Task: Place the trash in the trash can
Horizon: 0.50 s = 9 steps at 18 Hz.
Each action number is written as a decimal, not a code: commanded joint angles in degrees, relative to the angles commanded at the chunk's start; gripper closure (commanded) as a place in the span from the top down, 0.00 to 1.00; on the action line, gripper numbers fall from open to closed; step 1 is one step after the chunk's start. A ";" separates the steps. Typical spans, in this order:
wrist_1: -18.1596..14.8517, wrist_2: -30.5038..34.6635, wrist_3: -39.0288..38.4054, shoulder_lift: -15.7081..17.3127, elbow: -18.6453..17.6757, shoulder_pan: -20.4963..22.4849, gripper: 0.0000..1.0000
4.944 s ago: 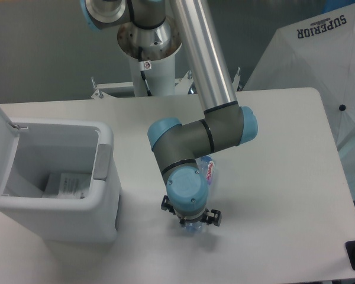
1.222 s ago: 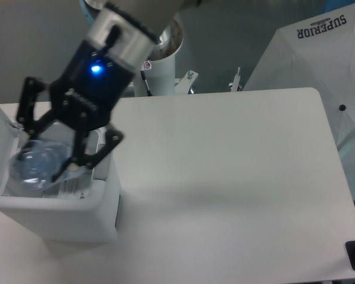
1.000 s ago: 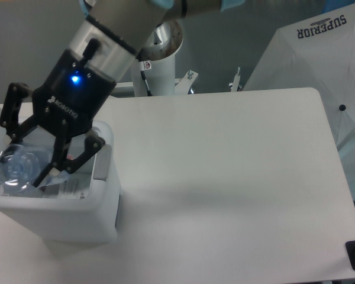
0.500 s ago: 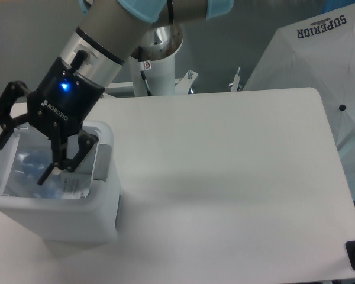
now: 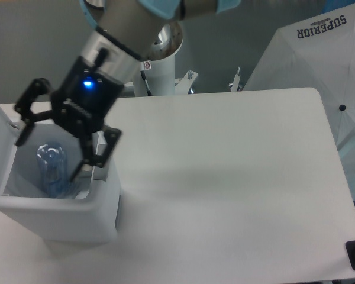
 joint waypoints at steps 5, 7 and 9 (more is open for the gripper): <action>0.00 0.00 0.26 -0.35 0.09 7.29 1.00; -0.09 0.00 0.26 -0.61 0.09 10.46 1.00; -0.09 0.00 1.31 -0.97 0.09 13.53 1.00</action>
